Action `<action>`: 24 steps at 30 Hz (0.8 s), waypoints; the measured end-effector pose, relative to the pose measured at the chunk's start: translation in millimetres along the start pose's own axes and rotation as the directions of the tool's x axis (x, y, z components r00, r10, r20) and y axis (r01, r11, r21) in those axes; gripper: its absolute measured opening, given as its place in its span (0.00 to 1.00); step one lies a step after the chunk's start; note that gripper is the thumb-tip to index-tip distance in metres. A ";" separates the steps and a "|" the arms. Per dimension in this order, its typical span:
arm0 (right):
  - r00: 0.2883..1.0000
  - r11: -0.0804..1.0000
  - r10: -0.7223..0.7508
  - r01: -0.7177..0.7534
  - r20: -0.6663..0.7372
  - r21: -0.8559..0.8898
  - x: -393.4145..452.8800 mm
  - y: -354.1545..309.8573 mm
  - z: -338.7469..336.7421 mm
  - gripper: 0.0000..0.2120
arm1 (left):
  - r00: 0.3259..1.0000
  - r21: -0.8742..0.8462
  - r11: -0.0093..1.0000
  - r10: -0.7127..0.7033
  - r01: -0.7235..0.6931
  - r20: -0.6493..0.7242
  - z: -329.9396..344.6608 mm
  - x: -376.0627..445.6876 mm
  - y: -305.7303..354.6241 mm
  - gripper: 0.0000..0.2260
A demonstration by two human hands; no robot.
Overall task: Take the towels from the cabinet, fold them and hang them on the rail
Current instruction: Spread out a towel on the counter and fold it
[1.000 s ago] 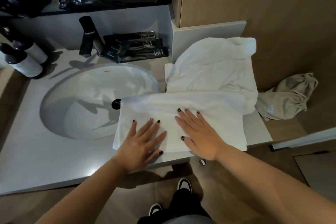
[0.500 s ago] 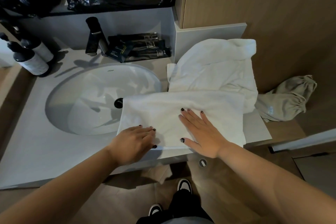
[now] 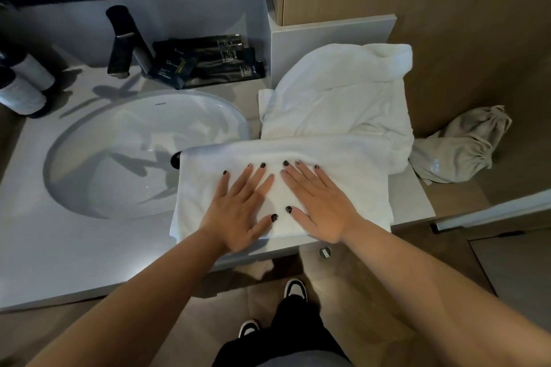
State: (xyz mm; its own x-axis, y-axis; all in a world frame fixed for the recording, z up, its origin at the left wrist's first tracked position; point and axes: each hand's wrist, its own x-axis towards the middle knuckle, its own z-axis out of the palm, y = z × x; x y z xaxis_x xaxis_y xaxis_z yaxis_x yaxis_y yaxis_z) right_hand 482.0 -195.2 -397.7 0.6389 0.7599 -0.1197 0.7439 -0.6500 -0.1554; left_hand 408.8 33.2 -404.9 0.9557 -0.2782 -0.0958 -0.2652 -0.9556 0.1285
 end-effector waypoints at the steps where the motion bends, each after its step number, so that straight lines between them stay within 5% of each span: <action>1: 1.000 1.000 0.020 -0.020 0.001 -0.009 -1.9 3.2 -0.5 0.34 | 0.999 0.002 0.999 -0.052 0.052 0.003 0.0 -0.1 -1.7 0.36; 4: 0.994 0.994 0.104 -0.103 0.031 -0.041 -12.5 19.2 -3.7 0.36 | 0.982 -0.011 0.982 -0.188 0.188 0.028 1.1 -3.2 -9.6 0.41; 9: 0.982 0.985 0.157 -0.147 0.106 -0.090 -23.0 35.5 -13.6 0.36 | 0.978 -0.065 0.978 -0.195 0.199 0.068 -5.1 -6.8 -20.2 0.39; 12: 0.983 0.990 0.136 -0.139 0.123 0.016 -18.3 32.3 -26.3 0.37 | 0.972 -0.245 0.941 -0.234 0.235 0.032 -13.3 3.5 -22.3 0.37; 16: 0.968 0.984 0.119 -0.085 -0.221 0.156 -4.8 36.8 -48.8 0.27 | 0.955 -0.304 0.924 -0.275 0.231 -0.111 -37.3 38.4 -41.4 0.37; 19: 0.931 0.973 0.230 -0.208 -0.285 0.103 10.9 51.8 -67.6 0.30 | 0.972 -0.233 0.946 -0.234 0.227 -0.002 -56.6 61.1 -61.4 0.44; 22: 0.944 0.952 0.300 -0.305 -0.138 -0.015 25.4 59.8 -82.6 0.31 | 0.940 -0.243 0.914 -0.285 0.326 0.189 -59.1 65.8 -72.9 0.44; 24: 0.944 0.941 0.318 -0.325 -0.089 -0.089 32.2 57.7 -86.9 0.28 | 0.925 -0.225 0.903 -0.329 0.367 0.191 -55.3 61.4 -70.1 0.39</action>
State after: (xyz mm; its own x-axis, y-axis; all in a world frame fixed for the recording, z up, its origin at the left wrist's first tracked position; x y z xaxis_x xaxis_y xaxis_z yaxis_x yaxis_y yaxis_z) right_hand 562.5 -209.1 -325.3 0.8569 0.5100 -0.0747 0.5101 -0.8599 -0.0199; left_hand 493.1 88.5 -365.3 0.9469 0.0384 -0.3192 0.1402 -0.9428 0.3024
